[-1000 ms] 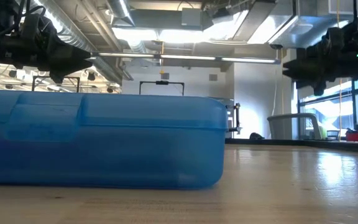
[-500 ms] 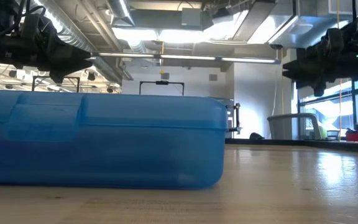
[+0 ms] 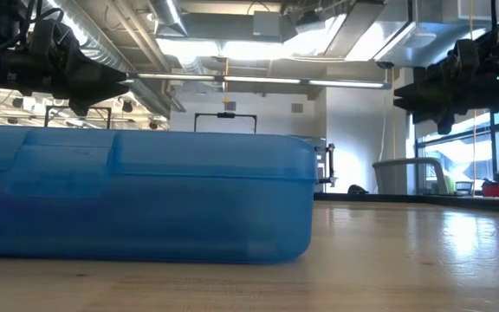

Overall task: Pick & place school supplies into a supply box
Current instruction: Return to Home Position

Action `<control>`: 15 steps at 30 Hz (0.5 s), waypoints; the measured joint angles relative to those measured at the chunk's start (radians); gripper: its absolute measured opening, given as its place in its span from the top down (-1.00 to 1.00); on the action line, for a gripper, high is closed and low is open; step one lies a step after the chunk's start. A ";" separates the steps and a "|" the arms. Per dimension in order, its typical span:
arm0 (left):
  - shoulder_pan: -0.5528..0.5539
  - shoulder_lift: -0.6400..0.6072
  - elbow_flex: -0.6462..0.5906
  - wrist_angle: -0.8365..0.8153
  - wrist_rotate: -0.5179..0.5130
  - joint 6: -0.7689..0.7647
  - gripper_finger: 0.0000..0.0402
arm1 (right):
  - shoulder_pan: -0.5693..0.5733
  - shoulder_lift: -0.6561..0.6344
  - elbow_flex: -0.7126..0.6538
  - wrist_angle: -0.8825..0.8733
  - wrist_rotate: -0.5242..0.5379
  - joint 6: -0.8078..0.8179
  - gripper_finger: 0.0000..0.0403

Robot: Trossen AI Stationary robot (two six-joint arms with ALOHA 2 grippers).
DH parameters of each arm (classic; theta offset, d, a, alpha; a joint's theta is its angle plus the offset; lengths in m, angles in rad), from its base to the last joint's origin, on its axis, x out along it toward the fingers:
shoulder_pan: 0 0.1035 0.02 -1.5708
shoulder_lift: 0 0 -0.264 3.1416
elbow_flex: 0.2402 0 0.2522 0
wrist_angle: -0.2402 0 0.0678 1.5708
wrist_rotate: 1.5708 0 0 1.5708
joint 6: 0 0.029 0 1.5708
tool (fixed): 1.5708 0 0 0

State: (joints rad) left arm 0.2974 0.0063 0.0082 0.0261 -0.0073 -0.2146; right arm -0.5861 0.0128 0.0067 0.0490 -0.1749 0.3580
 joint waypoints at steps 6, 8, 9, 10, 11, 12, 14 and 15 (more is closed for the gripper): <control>0.000 0.000 0.000 0.000 0.000 0.000 0.17 | 0.000 0.000 0.000 0.000 0.000 0.000 0.38; 0.000 0.000 0.000 0.000 0.000 0.000 0.17 | 0.000 0.000 0.000 0.000 0.000 0.000 0.38; 0.000 0.000 0.000 0.000 0.000 0.000 0.17 | 0.000 0.000 0.000 0.000 0.000 0.000 0.38; 0.000 0.000 0.000 0.000 0.000 0.000 0.18 | 0.000 0.000 0.000 0.000 -0.001 0.000 0.38; 0.000 0.000 0.000 0.000 0.000 0.000 0.18 | 0.000 0.000 0.000 0.000 -0.001 0.000 0.38; 0.000 0.000 0.000 0.000 0.000 0.000 0.19 | 0.000 0.000 0.000 0.000 -0.001 0.000 0.38; 0.000 0.000 0.000 0.000 0.000 0.000 0.19 | 0.000 0.000 0.000 0.000 -0.001 0.000 0.38; 0.000 0.000 0.000 0.000 0.000 0.000 0.19 | 0.000 0.000 0.000 0.000 -0.001 0.000 0.38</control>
State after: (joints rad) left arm 0.2974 0.0063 0.0082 0.0265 -0.0074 -0.2146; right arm -0.5860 0.0128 0.0067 0.0490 -0.1757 0.3580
